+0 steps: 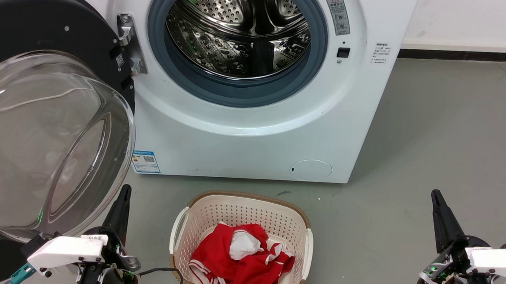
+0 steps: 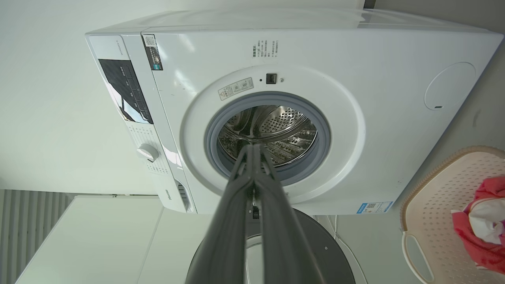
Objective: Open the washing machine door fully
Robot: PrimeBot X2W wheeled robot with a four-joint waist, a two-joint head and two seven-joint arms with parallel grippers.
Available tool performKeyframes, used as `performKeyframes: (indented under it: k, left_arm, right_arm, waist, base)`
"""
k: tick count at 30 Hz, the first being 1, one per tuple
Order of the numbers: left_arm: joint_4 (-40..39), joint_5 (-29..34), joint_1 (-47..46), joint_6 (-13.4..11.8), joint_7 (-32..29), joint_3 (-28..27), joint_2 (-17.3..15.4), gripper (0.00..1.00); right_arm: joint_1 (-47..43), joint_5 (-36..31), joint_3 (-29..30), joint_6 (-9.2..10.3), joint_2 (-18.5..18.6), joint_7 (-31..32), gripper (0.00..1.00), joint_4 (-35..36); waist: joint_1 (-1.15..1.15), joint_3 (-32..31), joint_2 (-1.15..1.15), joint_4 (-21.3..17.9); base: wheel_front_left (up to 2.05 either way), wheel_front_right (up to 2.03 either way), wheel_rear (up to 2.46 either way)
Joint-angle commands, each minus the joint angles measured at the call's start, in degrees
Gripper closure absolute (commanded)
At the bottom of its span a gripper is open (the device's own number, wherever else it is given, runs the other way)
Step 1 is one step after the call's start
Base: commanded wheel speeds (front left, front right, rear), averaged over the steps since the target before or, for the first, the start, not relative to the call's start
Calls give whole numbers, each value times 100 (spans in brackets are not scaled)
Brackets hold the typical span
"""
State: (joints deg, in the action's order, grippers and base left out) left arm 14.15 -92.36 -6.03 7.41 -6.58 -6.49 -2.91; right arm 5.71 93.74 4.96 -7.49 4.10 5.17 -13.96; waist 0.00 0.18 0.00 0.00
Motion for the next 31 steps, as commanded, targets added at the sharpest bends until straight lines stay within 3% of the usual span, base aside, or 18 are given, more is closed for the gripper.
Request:
performKeyframes:
  k: [1,31]
  left_arm:
    - [2,-9,-47,22,-16,-20,6,100]
    - [0,-10,-46,23,-15,-18,6,100]
  right_arm:
    - [75,-12,10,0,-18,32,100,-9]
    - [81,-59,66,0,-53,70,100,-13]
  waist:
    - [0,0,0,0]
    - [0,0,0,0]
  base:
    - [0,0,0]
    - [0,0,0]
